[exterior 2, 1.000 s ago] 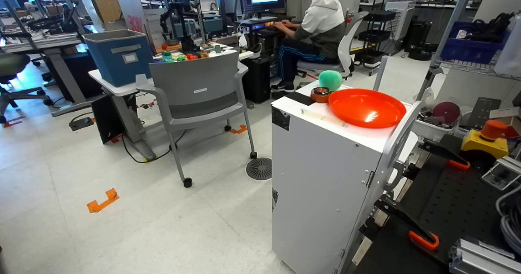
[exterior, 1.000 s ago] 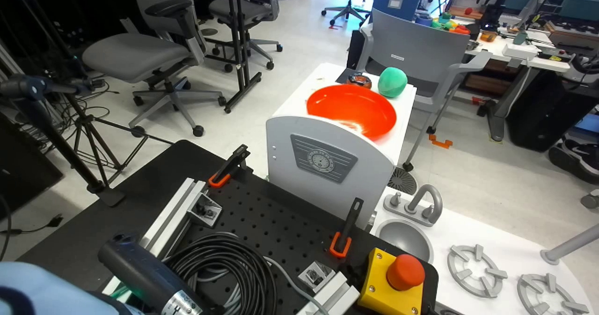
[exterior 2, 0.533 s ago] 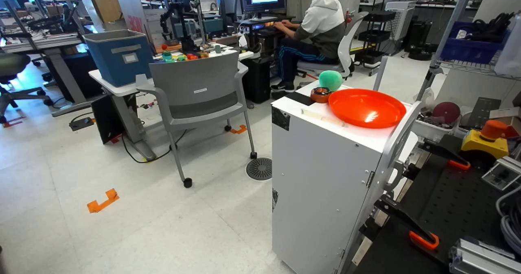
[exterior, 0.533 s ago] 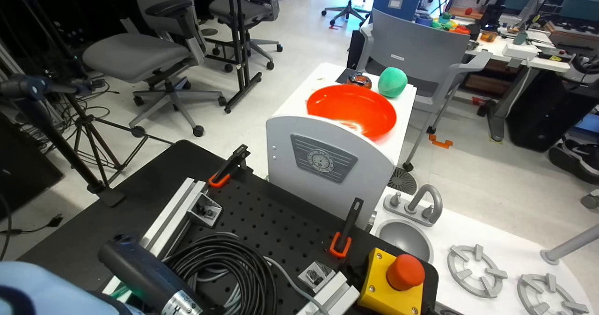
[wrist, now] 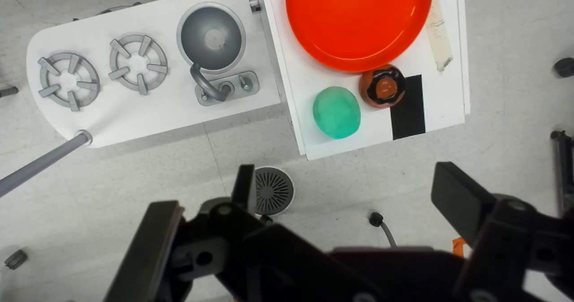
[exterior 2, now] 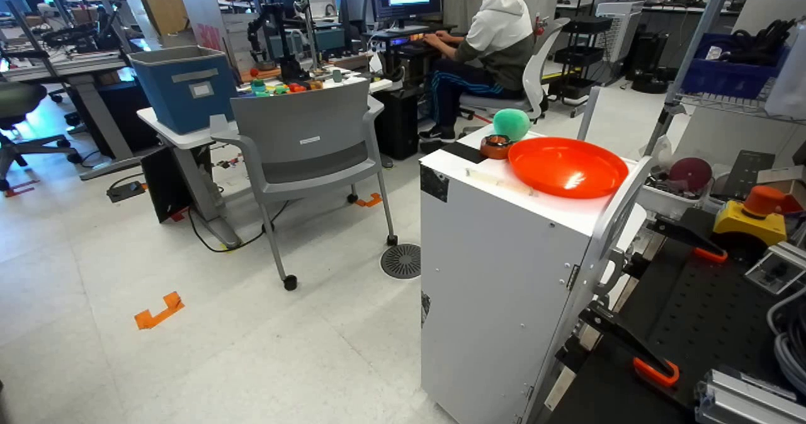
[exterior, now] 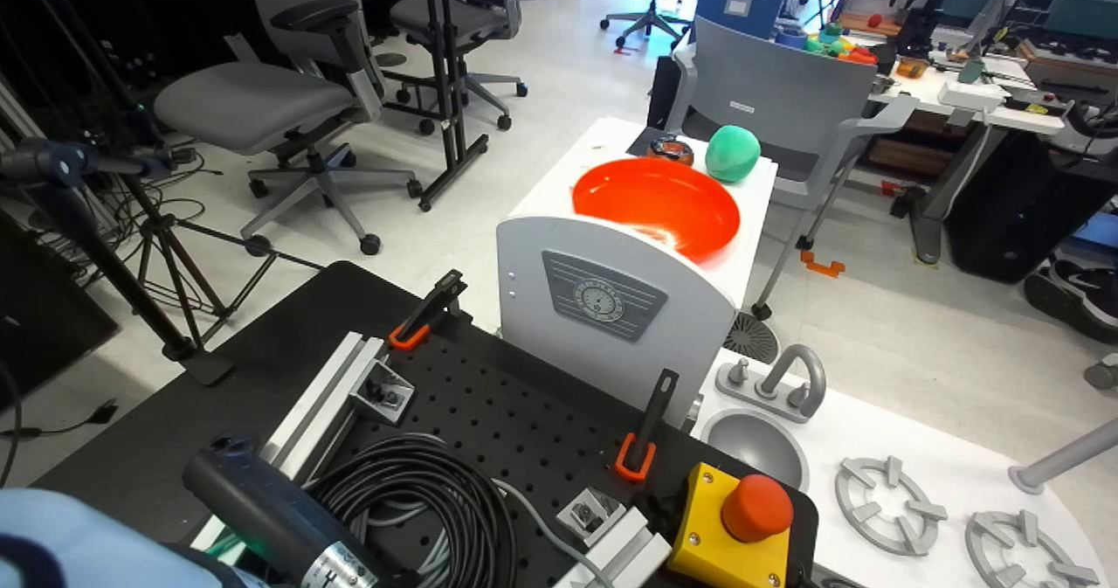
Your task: Pick up the pee plush toy and put it on the orange plate
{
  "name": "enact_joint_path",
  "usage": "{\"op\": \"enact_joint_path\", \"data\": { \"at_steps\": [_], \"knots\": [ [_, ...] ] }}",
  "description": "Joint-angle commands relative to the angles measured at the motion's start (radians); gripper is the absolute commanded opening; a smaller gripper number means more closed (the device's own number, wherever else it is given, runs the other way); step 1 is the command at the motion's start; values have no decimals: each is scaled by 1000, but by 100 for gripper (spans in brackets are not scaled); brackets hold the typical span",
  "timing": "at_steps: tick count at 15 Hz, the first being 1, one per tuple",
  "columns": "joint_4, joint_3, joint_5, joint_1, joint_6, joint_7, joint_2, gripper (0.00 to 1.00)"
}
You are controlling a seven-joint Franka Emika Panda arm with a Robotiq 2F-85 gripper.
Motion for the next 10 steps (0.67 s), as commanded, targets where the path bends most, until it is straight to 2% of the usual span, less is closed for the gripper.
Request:
{"op": "enact_joint_path", "data": {
  "at_steps": [1,10],
  "knots": [
    [4,2,0,-2,-3,0,1,100],
    [62,4,23,-10,84,-4,57,100]
  ]
}}
